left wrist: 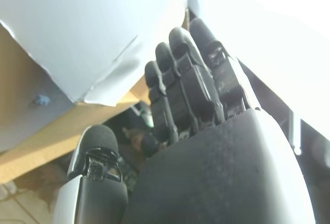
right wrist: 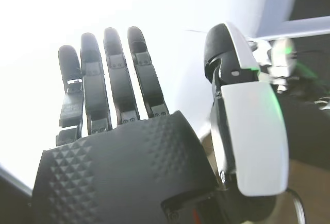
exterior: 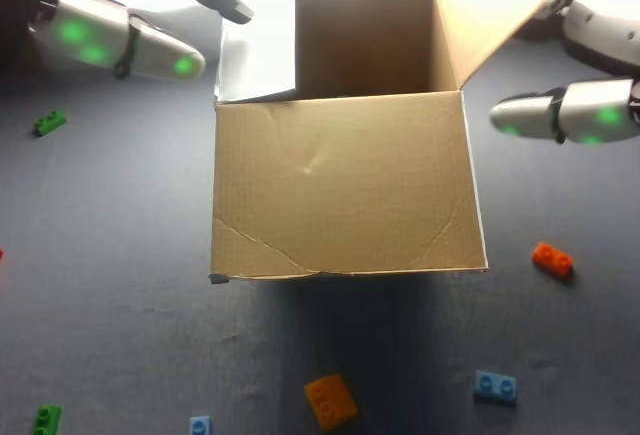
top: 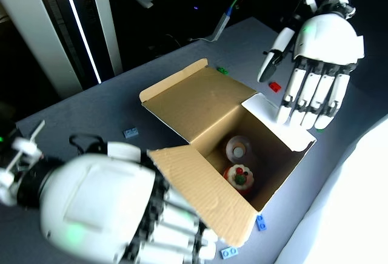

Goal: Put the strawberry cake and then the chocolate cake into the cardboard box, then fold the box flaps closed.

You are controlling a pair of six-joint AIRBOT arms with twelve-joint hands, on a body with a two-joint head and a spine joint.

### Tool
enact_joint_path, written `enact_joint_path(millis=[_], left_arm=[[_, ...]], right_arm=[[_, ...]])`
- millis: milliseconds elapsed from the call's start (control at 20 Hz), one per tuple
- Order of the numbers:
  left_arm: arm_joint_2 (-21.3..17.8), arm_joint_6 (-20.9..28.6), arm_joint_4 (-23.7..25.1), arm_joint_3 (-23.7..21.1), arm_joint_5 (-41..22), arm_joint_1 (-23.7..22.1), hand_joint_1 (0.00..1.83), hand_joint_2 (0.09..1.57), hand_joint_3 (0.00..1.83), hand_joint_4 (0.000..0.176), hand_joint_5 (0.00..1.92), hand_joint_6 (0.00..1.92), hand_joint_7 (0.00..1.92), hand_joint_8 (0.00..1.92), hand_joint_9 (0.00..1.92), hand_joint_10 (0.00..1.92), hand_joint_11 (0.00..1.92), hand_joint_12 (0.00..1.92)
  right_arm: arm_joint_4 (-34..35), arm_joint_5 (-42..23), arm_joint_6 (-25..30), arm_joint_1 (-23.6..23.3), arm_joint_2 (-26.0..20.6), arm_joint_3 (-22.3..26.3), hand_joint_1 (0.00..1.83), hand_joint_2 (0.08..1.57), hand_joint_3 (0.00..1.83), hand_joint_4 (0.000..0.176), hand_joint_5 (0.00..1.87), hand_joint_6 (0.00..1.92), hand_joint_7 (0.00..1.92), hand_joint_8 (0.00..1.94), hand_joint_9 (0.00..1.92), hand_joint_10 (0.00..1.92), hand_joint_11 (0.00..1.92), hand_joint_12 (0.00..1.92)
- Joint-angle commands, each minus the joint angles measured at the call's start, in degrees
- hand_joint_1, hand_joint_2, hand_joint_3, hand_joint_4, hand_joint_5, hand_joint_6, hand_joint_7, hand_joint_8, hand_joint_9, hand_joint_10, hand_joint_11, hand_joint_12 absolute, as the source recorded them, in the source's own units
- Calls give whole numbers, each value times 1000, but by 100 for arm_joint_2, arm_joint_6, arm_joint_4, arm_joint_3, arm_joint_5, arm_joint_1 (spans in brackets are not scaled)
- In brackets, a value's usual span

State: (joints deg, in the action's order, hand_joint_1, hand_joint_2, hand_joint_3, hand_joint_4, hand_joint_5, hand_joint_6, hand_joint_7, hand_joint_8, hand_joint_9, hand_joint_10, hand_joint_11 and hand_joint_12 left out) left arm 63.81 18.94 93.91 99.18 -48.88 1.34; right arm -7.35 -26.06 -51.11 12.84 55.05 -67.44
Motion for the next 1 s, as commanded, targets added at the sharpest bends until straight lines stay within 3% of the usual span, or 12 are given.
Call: enact_joint_path(millis=[0, 150, 350, 600, 800, 950], left_arm=[[-35, -1, -379, 104, -78, -94, 54, 1314, 0, 0, 538, 5, 585, 3, 596, 4, 254, 791], [-20, 0, -230, 378, -226, -93, 116, 1313, 0, 0, 536, 0, 584, 1, 592, 0, 249, 768], [-5, -3, -59, 647, -423, -8, 2, 1310, 0, 0, 523, 3, 565, 3, 594, 2, 246, 777], [8, -63, 21, 880, -818, 290, 0, 1292, 0, 0, 494, 0, 538, 0, 565, 0, 221, 767], [6, -203, 20, 987, -1115, 653, 0, 1289, 0, 0, 451, 0, 516, 3, 548, 0, 204, 797], [4, -209, -14, 959, -1510, 939, 0, 1291, 0, 0, 464, 5, 525, 5, 558, 4, 219, 807]], right_arm=[[118, -641, 24, -182, -145, 18, 177, 1219, 6, 0, 310, 45, 372, 0, 311, 126, 0, 1000], [118, -544, 27, -477, -196, 169, 191, 1212, 2, 0, 285, 30, 350, 4, 296, 113, 0, 989], [118, -496, 34, -759, -225, 319, 174, 1207, 0, 0, 273, 19, 291, 0, 263, 90, 0, 903], [101, -1, 34, -716, -107, 328, 104, 1233, 7, 0, 258, 8, 284, 2, 277, 86, 0, 952], [-169, 376, 34, -683, 2, 321, 156, 1229, 2, 0, 281, 16, 305, 5, 274, 81, 0, 919], [-402, 538, 32, -605, 44, 302, 190, 1219, 0, 0, 313, 25, 345, 7, 314, 98, 0, 1078]])
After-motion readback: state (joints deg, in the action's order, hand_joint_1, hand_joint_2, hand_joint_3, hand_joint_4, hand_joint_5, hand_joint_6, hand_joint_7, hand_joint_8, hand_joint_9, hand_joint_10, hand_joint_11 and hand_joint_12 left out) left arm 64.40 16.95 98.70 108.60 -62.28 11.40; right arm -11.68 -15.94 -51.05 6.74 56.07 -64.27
